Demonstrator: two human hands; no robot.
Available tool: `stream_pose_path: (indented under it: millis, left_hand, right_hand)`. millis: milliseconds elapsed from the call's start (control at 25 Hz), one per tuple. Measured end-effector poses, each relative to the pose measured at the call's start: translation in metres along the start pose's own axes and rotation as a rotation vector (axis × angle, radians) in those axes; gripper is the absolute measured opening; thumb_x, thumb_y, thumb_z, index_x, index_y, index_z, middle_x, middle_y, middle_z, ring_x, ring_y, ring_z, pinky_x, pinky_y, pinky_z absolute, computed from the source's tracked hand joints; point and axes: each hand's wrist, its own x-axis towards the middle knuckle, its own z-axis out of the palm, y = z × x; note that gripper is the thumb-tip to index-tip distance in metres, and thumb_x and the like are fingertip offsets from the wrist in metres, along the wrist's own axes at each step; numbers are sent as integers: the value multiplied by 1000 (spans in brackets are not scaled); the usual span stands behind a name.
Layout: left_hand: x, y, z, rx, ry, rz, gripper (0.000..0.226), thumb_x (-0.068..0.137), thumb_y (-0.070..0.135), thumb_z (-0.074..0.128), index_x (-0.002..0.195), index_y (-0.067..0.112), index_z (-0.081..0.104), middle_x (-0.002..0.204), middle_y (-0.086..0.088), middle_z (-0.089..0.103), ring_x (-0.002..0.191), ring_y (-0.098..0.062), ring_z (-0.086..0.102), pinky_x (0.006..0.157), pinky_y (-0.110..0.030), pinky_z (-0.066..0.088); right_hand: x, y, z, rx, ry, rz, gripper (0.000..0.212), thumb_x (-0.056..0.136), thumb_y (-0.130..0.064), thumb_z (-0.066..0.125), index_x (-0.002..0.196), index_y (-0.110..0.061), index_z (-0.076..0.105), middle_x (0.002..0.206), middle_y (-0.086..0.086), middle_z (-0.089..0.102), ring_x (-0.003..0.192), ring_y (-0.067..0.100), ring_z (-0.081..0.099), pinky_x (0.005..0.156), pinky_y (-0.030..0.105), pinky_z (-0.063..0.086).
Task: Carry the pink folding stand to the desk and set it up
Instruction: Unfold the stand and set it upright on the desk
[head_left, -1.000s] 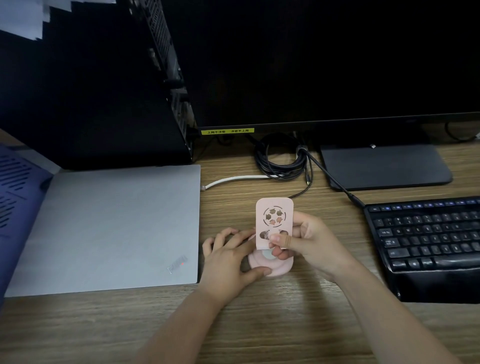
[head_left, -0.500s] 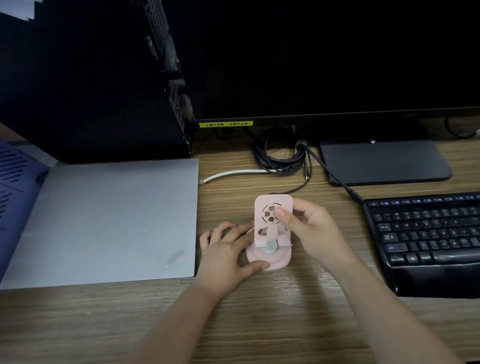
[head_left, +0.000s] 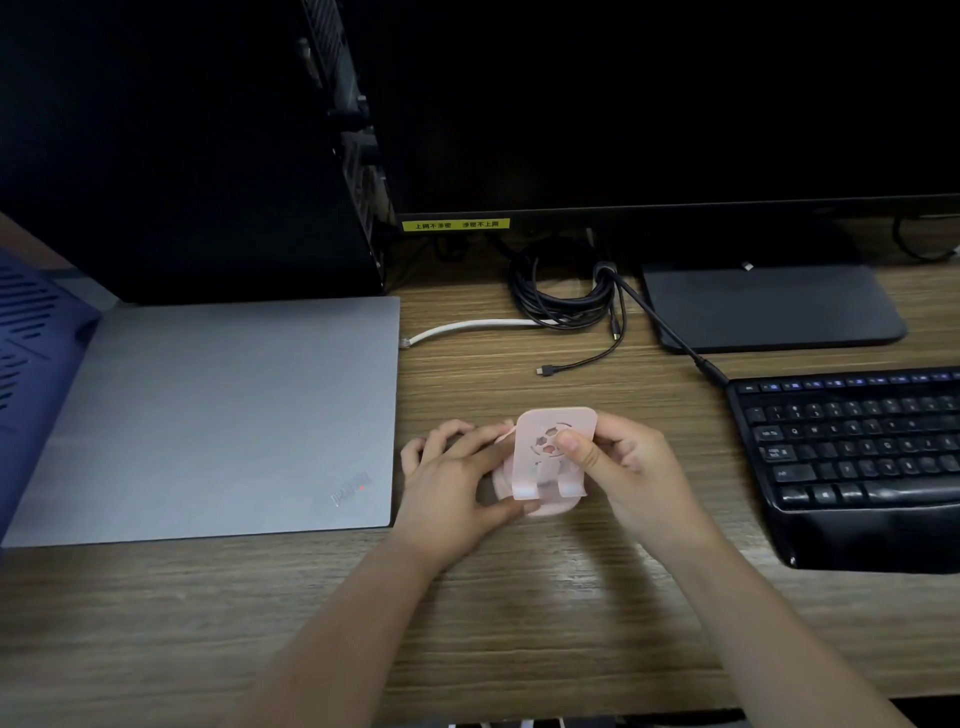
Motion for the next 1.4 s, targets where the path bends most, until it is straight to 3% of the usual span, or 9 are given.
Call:
stream_pose_path:
  millis: [200,520,880,1080,1240,1320,1400]
  left_hand:
    - [0,0,1,29,3,0,59,71,67,58,125,48,47,137,30,44,124,-8,27,89,-32,13]
    - [0,1,-1,24,13,11,62,68,73,54,123,45,50,134,27,47,125,-12,30,84,-28,10]
    - [0,-1,1,30,10,7,63,68,75,52,124,45,49,135,27,47,126,-13,31,88,-32,13]
    - [1,0,-1,8,3,1,63,68,74,52,124,45,48,135,27,47,126,-12,30,91,-34,14]
    - [0,4,-2,-9,-7,-19,64,69,71,54,126,43,46,137,26,45,128,-11,28,92,-35,15]
    - [0,5,-2,-29,-12,-36,66,69,69,56,128,42,45,138,26,44,129,-10,26,91,-32,12]
    - [0,5,-2,-39,-14,-40,67,68,69,56,128,42,45,138,26,44,129,-10,26,90,-31,12]
  right_hand:
    - [-6,5,3,-26,26,11,20,86,-9,59,89,-23,73,80,-8,77,77,5,69,63,18,53]
    - [12,3,2,105,39,218,14,87,-11,59,91,-7,72,73,3,77,66,16,70,58,27,58]
    - [14,1,-1,82,7,260,15,87,-13,59,92,-12,73,82,8,76,76,22,69,69,34,58]
    - [15,-2,0,87,7,273,15,87,-14,60,93,-11,73,83,9,76,75,20,69,68,31,58]
    - [10,2,-1,195,71,281,24,77,-28,63,90,-12,74,85,7,76,80,22,68,80,41,55]
    - [8,8,-3,293,142,289,26,82,-32,56,90,-13,73,85,5,76,81,19,68,78,38,55]
    - [6,12,-5,272,215,266,21,92,-20,50,89,-16,71,83,0,76,80,14,69,72,29,56]
